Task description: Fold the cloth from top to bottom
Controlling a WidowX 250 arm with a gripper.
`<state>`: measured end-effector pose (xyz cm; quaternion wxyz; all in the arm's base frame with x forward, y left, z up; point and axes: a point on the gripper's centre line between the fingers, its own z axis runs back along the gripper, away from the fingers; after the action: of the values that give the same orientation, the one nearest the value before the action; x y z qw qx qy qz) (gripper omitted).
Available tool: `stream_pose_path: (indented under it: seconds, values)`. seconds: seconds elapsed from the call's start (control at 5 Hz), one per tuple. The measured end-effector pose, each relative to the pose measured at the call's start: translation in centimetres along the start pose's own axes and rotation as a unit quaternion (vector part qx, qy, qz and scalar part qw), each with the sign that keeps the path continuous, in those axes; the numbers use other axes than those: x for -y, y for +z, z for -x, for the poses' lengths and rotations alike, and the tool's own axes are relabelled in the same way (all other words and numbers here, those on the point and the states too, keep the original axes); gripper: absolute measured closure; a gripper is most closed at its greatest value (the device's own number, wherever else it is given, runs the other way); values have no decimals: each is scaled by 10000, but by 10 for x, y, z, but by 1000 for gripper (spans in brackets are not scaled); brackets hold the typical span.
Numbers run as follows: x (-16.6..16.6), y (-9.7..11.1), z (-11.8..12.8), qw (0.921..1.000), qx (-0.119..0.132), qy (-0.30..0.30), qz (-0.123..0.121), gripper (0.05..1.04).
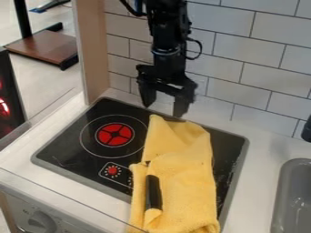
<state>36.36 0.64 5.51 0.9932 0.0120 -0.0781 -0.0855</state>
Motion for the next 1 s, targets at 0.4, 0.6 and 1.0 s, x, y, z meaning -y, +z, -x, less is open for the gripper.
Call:
stream_pose_path:
  seconds: [0.4, 0.6, 1.0]
  values:
    - [5, -26, 2, 9979, -446, -405, 248, 85]
    - [1, -29, 0, 9977, -481, -378, 290, 142]
    - [-6, -30, -1, 9984, -430, -298, 211, 617]
